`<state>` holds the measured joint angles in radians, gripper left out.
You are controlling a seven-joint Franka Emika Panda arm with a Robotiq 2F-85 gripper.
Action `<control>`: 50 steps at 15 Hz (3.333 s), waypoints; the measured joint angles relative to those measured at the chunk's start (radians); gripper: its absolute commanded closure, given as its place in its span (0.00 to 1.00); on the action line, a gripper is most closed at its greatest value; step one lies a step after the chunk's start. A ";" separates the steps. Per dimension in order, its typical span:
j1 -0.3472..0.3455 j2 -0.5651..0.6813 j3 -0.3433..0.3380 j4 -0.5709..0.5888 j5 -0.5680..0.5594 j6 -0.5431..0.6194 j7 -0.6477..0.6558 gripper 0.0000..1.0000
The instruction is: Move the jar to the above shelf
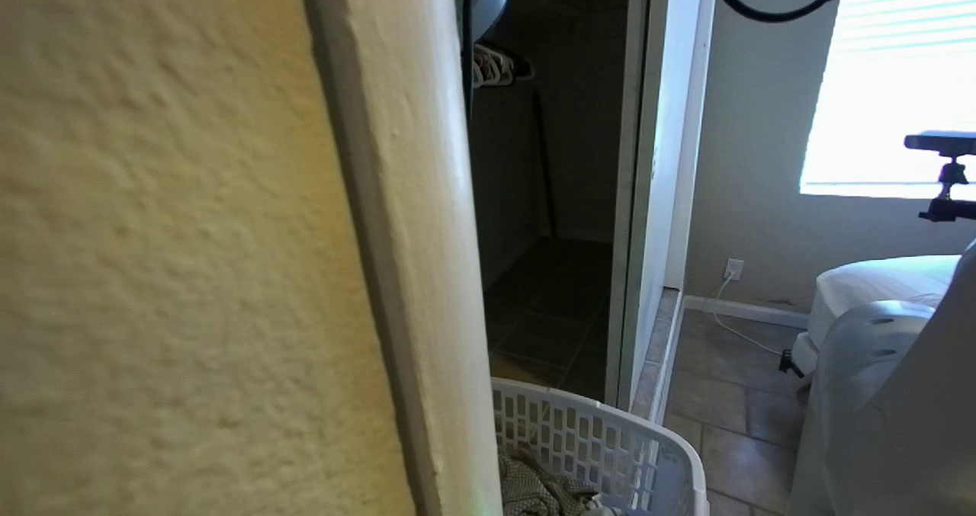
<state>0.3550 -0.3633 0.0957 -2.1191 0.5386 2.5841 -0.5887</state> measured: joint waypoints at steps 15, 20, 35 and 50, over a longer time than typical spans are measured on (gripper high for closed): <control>0.227 -0.122 -0.125 -0.103 0.136 0.276 -0.102 1.00; 0.291 -0.130 -0.154 -0.094 0.137 0.334 -0.134 1.00; 0.523 -0.087 -0.319 0.047 0.137 0.515 -0.222 1.00; 1.009 0.006 -0.720 0.165 0.137 0.683 -0.305 1.00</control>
<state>1.3640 -0.3574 -0.6239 -1.9544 0.6753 3.2673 -0.8935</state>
